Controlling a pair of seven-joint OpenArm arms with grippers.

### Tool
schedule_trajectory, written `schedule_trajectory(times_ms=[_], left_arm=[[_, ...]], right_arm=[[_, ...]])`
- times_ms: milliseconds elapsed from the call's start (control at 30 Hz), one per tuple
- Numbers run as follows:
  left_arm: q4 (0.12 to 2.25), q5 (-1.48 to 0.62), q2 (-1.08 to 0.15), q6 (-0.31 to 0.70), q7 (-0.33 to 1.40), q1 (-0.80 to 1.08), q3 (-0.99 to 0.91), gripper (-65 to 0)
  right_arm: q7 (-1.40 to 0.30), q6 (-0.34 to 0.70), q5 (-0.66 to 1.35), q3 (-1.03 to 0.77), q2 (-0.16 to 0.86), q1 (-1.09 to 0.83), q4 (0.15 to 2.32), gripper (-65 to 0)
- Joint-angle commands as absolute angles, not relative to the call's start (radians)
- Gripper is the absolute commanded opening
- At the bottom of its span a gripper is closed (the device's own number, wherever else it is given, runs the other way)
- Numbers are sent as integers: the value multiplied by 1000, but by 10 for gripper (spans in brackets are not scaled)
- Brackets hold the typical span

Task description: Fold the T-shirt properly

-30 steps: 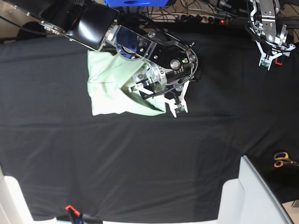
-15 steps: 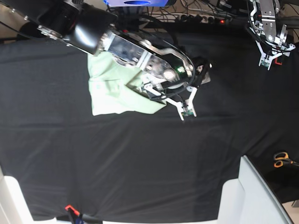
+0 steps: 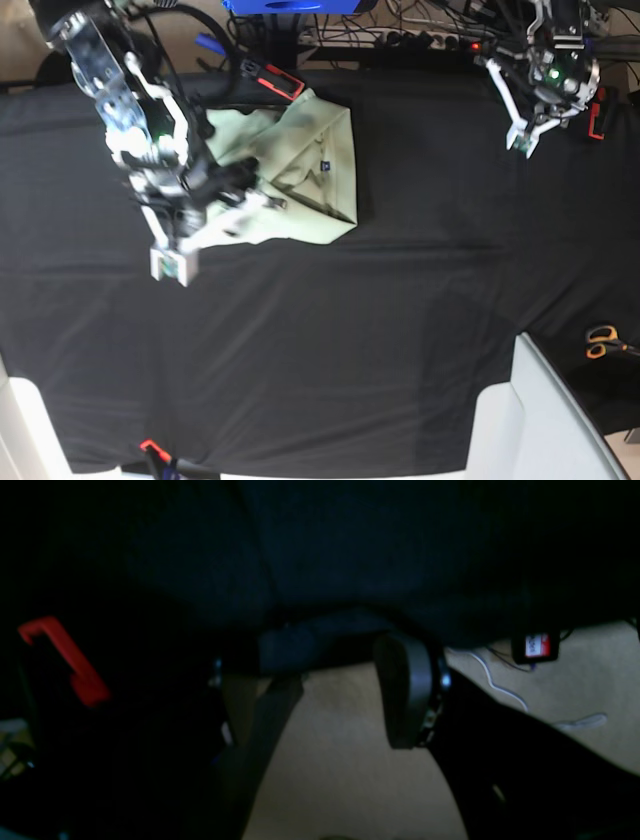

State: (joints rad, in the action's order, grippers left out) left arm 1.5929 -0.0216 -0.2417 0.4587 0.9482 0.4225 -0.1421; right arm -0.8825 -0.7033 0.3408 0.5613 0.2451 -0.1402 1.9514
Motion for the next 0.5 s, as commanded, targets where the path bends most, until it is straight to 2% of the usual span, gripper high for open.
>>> schedule_trajectory(times_ms=[0, 33, 133, 167, 267, 333, 467], left_arm=[[1609, -87, -234, 469, 920, 407, -110, -272], [1615, -117, -223, 469, 920, 395, -93, -270], [1652, -248, -200, 469, 921, 380, -104, -264], [1664, -305, -200, 470, 921, 378, -110, -255], [1679, -453, -206, 470, 923, 377, -110, -153], [1684, -541, -216, 470, 926, 361, -105, -109], [1646, -685, -222, 470, 926, 332, -105, -104]], right_arm=[[-835, -698, 340, 544, 257, -153, 1966, -561], [-805, -698, 340, 526, 268, -182, 1965, -650], [-765, -698, 340, 466, 278, -245, 1965, -627], [-765, -698, 340, 441, 278, -259, 1957, -637], [-769, -698, 340, 389, 280, -280, 1923, -641], [-766, -698, 340, 366, 288, -288, 1906, -641], [-762, -698, 340, 366, 309, -326, 1902, -641]])
